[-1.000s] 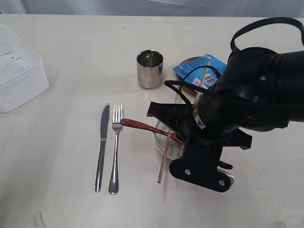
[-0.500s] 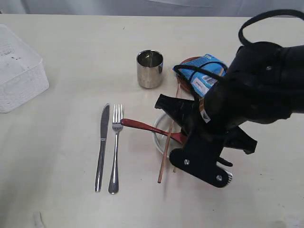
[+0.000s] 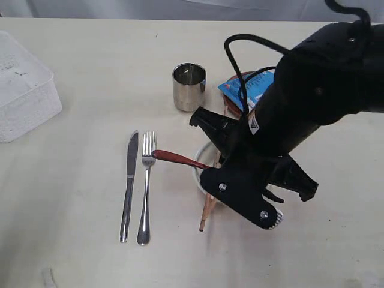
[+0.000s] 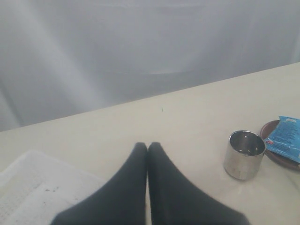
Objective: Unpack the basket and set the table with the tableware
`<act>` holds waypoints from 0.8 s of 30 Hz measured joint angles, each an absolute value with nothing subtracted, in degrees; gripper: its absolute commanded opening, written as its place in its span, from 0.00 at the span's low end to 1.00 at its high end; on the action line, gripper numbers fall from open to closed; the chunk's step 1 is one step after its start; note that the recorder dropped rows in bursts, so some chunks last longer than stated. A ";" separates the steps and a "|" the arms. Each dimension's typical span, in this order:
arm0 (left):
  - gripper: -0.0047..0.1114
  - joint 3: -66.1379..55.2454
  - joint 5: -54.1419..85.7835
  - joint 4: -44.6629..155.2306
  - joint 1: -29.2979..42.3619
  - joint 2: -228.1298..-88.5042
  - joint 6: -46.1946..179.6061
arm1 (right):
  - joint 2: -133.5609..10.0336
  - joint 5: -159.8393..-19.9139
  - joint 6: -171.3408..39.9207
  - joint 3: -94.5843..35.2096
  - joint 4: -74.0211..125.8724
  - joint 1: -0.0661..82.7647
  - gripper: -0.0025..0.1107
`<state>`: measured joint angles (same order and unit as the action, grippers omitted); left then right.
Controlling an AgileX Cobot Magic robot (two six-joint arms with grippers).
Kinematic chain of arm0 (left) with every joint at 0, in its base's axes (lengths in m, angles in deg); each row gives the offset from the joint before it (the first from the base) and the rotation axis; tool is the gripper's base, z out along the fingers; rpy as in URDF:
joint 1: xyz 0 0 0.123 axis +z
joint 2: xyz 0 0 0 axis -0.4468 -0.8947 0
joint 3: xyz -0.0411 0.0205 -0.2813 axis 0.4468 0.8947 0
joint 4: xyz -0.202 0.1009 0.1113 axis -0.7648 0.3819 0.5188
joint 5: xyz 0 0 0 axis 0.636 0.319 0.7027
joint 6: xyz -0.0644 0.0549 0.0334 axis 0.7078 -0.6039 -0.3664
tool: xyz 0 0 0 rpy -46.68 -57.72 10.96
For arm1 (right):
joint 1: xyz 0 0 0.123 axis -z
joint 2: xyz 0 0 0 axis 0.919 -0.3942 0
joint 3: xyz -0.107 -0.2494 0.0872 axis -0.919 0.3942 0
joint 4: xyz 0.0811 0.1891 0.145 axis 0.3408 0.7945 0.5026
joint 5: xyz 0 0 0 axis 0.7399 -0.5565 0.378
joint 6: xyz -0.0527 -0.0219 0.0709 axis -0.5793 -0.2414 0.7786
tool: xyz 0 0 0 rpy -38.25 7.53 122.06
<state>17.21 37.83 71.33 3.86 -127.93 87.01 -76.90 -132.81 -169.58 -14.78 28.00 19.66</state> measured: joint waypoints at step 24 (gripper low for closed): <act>0.04 17.21 38.05 71.33 3.86 -127.93 86.64 | -80.33 -130.40 -171.43 -13.43 30.31 19.66 0.02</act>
<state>17.21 38.05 71.33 3.86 -127.93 86.64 -80.33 -130.40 -171.43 -13.43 30.31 19.66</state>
